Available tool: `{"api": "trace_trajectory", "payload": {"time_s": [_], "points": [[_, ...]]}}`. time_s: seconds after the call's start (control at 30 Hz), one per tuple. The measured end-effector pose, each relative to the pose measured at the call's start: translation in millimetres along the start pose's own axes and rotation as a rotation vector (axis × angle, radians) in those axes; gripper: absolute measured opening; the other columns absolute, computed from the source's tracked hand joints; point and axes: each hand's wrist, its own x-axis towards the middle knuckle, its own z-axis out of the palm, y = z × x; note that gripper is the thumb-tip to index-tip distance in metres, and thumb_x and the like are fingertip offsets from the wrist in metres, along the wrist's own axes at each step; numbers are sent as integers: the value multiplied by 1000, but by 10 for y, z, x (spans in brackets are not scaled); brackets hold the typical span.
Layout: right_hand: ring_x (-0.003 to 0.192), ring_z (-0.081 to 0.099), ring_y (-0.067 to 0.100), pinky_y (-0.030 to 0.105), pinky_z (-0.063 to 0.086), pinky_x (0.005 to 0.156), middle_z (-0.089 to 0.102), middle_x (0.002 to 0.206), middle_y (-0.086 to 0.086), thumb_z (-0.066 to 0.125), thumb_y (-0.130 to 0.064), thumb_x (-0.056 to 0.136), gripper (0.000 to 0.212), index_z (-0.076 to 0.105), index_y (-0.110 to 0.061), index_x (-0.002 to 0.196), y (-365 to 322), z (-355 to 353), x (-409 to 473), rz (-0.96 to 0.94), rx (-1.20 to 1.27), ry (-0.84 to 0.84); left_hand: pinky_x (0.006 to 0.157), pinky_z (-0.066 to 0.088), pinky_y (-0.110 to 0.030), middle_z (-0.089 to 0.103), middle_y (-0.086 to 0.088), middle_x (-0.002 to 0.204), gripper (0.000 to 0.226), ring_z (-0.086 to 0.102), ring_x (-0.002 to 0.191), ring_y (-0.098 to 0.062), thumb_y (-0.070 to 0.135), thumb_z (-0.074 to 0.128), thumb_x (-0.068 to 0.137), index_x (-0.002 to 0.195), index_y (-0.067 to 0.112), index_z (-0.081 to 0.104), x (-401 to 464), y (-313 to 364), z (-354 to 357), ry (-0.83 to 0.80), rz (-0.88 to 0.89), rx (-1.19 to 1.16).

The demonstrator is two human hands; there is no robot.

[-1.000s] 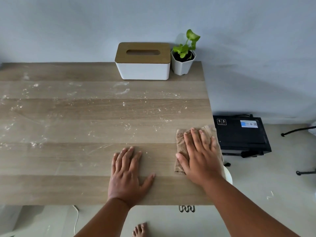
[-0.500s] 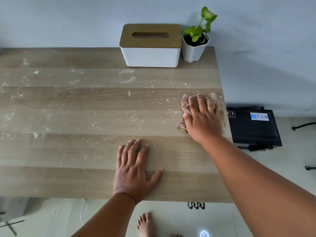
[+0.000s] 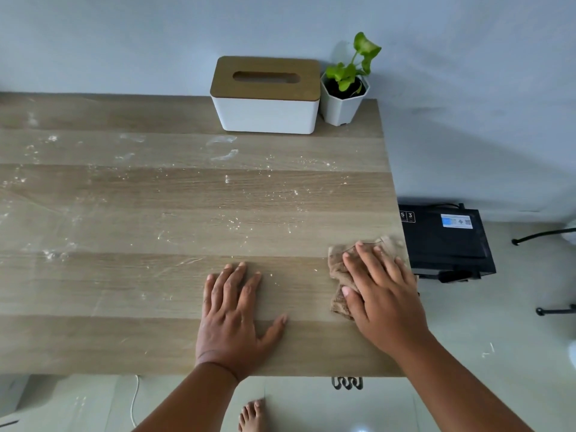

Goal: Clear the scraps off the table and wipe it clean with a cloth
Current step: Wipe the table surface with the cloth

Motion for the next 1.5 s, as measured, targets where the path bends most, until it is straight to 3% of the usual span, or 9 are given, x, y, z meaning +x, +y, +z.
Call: {"api": "trace_trajectory", "payload": {"time_s": [0.17,0.33,0.57,0.63,0.73,0.9,1.23,1.33,1.5], "points": [[154,21,33,62,21,121,30,167,4,35,-57,94,65,43,-25,149,61,-69,801,226,31,-43,123,20,-58,41,-11,156,86,25,154,-29,77,53,82,142,15,54,13,-5,16,12,7,-4],[158,8,34,66,6,122,15,171,10,26,-71,94,75,34,-20,150,-47,-60,1792,316,86,-99,122,22,-60,42,-12,155,85,27,153,-32,75,57,82,142,15,54,17,-11,30,23,20,-4],[159,-1,28,61,7,125,2,173,1,14,-56,102,66,15,-30,163,-293,-59,1971,74,39,-139,122,22,-60,43,-13,155,85,29,152,-33,77,53,83,141,15,55,14,-31,38,14,14,4],[159,3,26,57,8,126,6,173,-1,11,-56,100,68,17,-31,163,-302,-95,1708,-51,31,-155,122,22,-60,43,-13,155,86,29,152,-32,77,54,83,142,14,55,17,-24,29,10,12,6],[155,24,26,52,24,120,20,171,-4,23,-54,100,64,32,-32,159,-215,-114,1168,-136,-4,-131,122,22,-59,44,-12,155,85,28,152,-32,76,55,82,141,14,56,12,-14,18,4,8,5],[143,38,29,48,33,105,34,165,-4,33,-62,98,64,43,-33,154,115,-68,641,23,-46,-59,123,21,-59,42,-12,156,86,26,153,-31,77,53,83,142,15,55,9,-16,23,4,8,-5],[148,26,35,60,22,116,33,164,0,25,-57,96,62,41,-35,152,-144,-64,1977,423,80,-4,122,22,-59,41,-11,156,86,26,154,-30,75,59,81,143,16,53,9,-34,65,34,24,-8],[144,29,34,61,22,112,36,161,1,23,-54,95,63,42,-34,151,-375,-67,2362,379,104,0,122,22,-59,41,-10,157,86,25,154,-29,75,59,81,143,17,52,9,-32,59,31,21,-14],[138,33,31,51,27,102,38,161,-5,25,-55,94,60,47,-40,148,-556,-36,2419,131,53,-37,122,23,-60,44,-11,155,85,29,152,-31,74,60,80,141,15,57,14,-15,24,13,8,-1]]}}
